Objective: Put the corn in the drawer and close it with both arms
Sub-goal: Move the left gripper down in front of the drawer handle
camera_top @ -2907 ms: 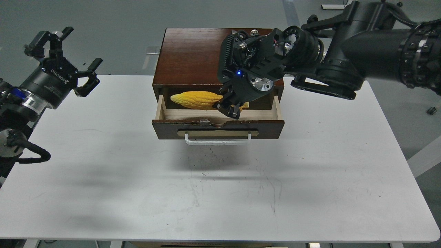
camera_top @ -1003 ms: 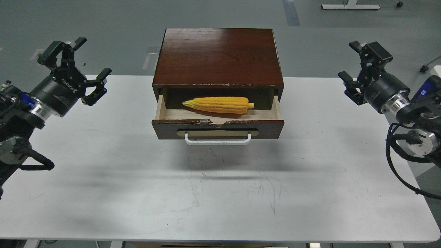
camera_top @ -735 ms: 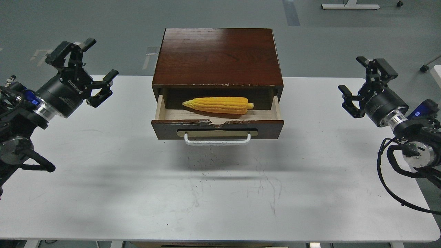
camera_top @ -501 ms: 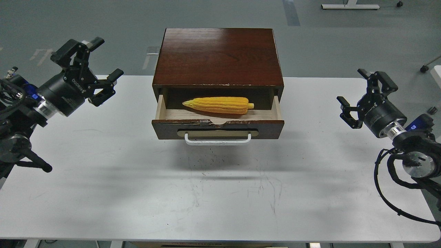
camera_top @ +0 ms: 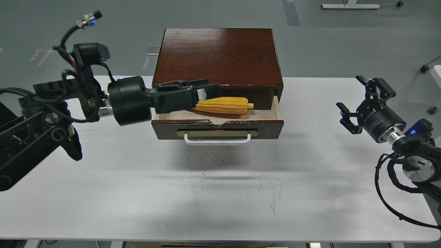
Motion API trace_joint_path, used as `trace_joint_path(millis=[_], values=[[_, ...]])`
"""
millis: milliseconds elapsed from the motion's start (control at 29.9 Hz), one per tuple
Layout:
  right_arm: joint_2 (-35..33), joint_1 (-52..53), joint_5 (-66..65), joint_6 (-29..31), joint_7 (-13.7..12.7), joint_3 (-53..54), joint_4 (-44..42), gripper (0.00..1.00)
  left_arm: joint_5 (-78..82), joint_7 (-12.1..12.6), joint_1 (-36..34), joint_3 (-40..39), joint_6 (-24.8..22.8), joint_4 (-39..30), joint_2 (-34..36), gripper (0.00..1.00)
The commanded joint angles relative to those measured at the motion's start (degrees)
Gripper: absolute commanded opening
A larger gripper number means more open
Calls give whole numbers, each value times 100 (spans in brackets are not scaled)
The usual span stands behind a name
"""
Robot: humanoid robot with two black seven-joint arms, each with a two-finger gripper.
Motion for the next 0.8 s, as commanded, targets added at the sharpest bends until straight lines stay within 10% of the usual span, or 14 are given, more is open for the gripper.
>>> trace_joint_path(millis=[0,100,267,769], values=[[-3,-19,0,0,0,-6,4,99,1244,2,60,131,1,-30,-501,67],[-12,-54,-9,9,0,-6,4,99,1887,2,52,649,1,-12,-687,23],[-12,-89,-9,9,0,-6,13,99,1977,2,122,1422,1,5,-626,0],[-21,-142,-79,9,0,-14,39,99,-790,1246,1089,1486,472,436,-609,0]])
